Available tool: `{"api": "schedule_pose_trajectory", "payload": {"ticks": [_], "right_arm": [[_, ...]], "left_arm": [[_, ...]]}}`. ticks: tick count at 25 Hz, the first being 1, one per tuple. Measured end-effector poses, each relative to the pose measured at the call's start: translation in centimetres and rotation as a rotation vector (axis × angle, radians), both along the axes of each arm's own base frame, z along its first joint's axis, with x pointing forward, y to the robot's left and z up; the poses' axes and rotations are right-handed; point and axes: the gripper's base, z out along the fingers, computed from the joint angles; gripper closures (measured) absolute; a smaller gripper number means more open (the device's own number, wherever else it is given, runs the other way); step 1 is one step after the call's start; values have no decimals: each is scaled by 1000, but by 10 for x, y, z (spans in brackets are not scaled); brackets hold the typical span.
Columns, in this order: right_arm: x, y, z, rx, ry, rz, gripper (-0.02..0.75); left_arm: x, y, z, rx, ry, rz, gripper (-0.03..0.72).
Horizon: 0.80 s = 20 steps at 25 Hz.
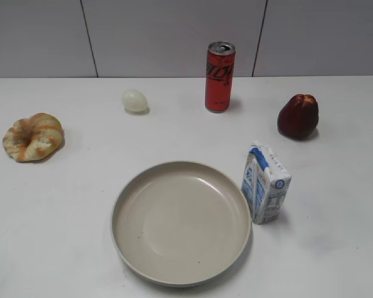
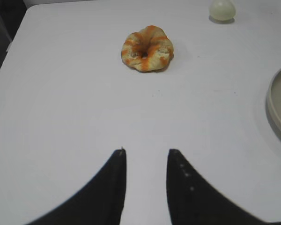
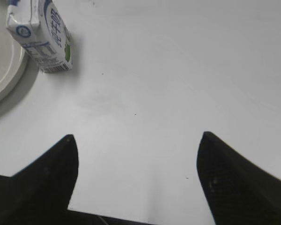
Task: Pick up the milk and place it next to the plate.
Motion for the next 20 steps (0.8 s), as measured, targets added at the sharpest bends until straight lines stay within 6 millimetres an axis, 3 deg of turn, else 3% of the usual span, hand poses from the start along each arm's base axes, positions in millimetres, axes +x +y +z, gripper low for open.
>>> {"api": "schedule_pose_trajectory", "payload": {"ticks": [5,9,20], "right_arm": [[-37,-10,9,3,-230,-9,146],[-55,-17,0,-19,-294,-21,147],[-63,-18,0,-6,-344,-20,148]], "left_arm": [[0,0,0,0,0,0,459],[0,0,0,0,0,0,459],[0,0,0,0,0,0,459]]}}
